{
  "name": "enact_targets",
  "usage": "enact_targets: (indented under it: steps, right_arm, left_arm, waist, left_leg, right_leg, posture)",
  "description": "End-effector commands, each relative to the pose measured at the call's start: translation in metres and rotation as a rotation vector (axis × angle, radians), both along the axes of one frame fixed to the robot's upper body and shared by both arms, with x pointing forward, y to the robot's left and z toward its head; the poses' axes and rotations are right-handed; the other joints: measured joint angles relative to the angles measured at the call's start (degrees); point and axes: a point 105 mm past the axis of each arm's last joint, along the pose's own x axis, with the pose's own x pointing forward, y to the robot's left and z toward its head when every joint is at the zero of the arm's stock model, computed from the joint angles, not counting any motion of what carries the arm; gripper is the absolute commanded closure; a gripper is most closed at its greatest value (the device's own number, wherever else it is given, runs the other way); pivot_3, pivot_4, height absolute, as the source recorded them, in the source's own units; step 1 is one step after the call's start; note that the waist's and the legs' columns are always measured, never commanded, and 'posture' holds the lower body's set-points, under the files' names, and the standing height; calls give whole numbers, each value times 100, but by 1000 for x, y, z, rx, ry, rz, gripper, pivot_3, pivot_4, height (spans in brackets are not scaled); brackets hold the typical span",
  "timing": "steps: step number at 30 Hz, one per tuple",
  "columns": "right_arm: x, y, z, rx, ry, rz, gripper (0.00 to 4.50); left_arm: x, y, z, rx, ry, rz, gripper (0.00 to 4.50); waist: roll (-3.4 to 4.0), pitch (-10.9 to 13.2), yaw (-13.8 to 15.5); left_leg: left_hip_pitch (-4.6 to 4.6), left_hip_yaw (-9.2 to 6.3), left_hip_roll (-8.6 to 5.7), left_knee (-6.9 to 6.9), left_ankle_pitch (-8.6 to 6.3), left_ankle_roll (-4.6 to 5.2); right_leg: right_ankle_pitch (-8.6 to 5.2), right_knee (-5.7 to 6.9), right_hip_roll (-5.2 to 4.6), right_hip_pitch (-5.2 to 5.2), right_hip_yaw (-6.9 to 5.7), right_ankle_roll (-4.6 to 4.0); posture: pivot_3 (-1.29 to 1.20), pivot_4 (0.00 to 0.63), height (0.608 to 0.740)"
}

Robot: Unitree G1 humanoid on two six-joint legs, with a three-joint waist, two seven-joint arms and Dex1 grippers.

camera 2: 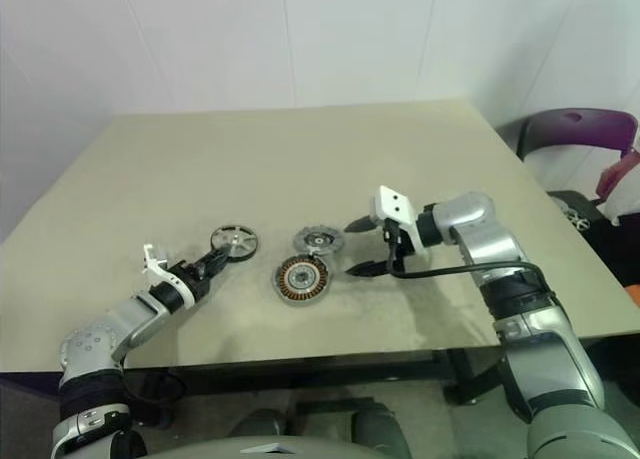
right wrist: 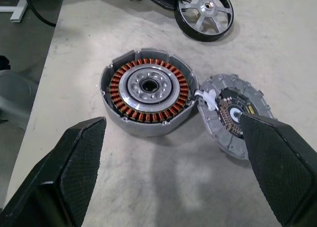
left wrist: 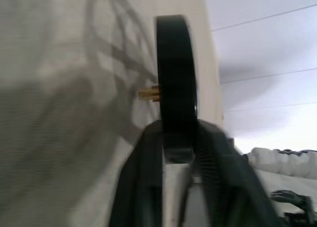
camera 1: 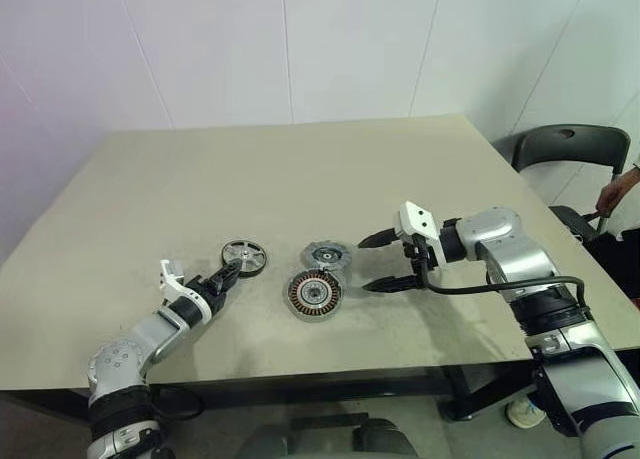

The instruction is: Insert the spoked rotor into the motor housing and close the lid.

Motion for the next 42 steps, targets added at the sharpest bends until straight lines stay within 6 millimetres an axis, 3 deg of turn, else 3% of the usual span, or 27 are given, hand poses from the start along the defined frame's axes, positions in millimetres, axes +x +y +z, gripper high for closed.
enact_targets:
  steps: [1, 4, 7, 17, 23, 31, 42]
  right_arm:
    - [2, 5, 14, 29, -53, 12, 0]
    - [2, 5, 13, 31, -52, 9, 0]
    - [2, 3, 12, 32, -51, 4, 0]
    - [9, -15, 10, 2, -55, -55, 0]
    - [14, -35, 7, -36, -51, -103, 0]
    - [9, -60, 7, -47, -29, -161, 0]
    - [1, -62, 2, -32, -15, -182, 0]
  left_arm:
    - [-9, 6, -17, 25, 88, 10, 4093]
    - [-12, 6, -11, 28, 59, 1, 4093]
    - [-15, 0, 9, 3, -37, -30, 4093]
    - [-49, -40, 56, -39, -221, -327, 4093]
    - [-50, -61, 75, -67, -284, -472, 4093]
    - [-38, -83, 74, -72, -265, -591, 4093]
    - [-39, -88, 55, -77, -183, -653, 4093]
  waist:
    - [0, 0, -18]
    - [0, 0, -29]
    - [-2, 1, -40]
    - [-9, 5, 24]
    - [-9, 5, 9]
    - [-9, 5, 11]
    - [-8, 5, 10]
  left_leg:
    - [1, 2, 0, 1, 0, 0]
    - [1, 3, 0, 0, 0, 0]
    - [-2, 3, 2, -7, 0, 0]
    - [-84, -5, 0, 13, -1, 1]
    - [-80, -2, -1, 12, -1, 2]
    - [-80, 0, -1, 13, 0, 2]
    - [-80, 1, -1, 16, 0, 2]
  right_leg:
    - [0, 0, 0, 0, 1, 1]
    - [0, -1, 1, 0, 1, 2]
    - [4, -9, 1, -4, 2, 0]
    - [14, -20, -5, -64, -1, 5]
    - [14, -20, 0, -62, -1, 0]
    - [15, -20, 1, -62, -1, 0]
    - [16, -19, 0, -61, 1, 0]
  posture:
    - [0, 0, 740]
    - [0, 0, 740]
    - [0, 0, 740]
    - [0, 0, 740]
    - [0, 0, 740]
    - [0, 0, 740]
    - [0, 0, 740]
